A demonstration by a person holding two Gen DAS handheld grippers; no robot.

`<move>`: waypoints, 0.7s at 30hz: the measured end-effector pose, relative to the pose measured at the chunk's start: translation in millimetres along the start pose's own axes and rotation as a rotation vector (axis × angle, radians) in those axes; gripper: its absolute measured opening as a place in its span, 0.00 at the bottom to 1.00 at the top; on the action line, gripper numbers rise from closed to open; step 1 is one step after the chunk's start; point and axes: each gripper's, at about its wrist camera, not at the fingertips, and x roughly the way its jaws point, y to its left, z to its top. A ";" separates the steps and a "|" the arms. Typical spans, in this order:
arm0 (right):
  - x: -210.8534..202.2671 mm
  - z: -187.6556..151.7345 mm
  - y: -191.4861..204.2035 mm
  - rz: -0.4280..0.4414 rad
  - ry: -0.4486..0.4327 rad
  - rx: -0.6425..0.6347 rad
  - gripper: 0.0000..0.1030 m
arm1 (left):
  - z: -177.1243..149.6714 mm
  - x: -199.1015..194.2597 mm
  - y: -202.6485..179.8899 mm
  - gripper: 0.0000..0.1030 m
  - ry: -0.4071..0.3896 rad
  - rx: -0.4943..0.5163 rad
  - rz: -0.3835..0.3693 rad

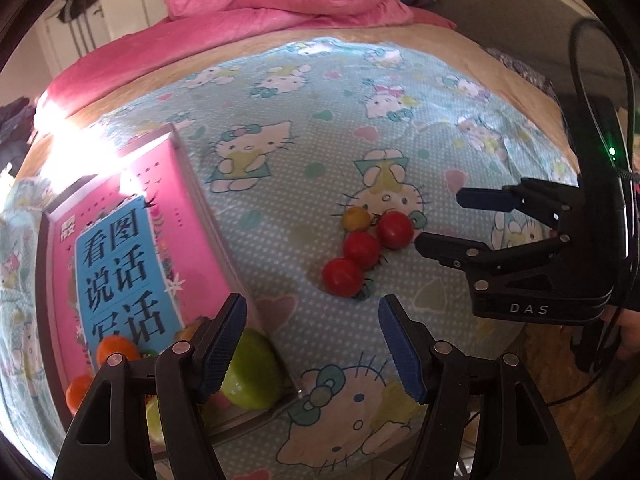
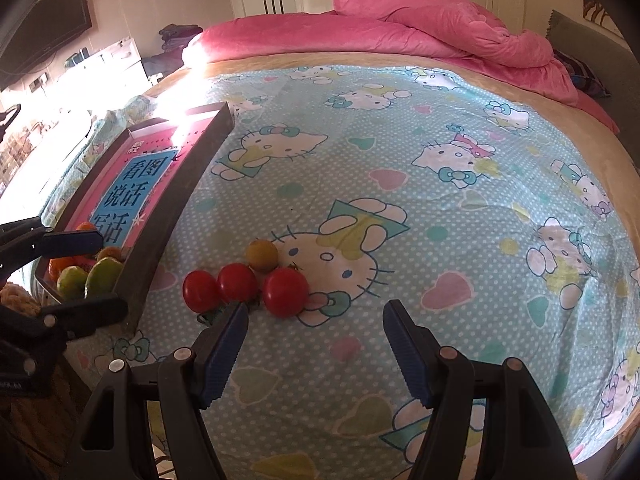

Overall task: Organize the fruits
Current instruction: 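Grasp a red tomato with the left tool while the right tool grasps another tomato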

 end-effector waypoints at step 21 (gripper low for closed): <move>24.8 4.3 1.9 0.060 0.047 -0.017 0.51 | 16.3 42.1 -16.2 0.53 0.112 0.113 -0.056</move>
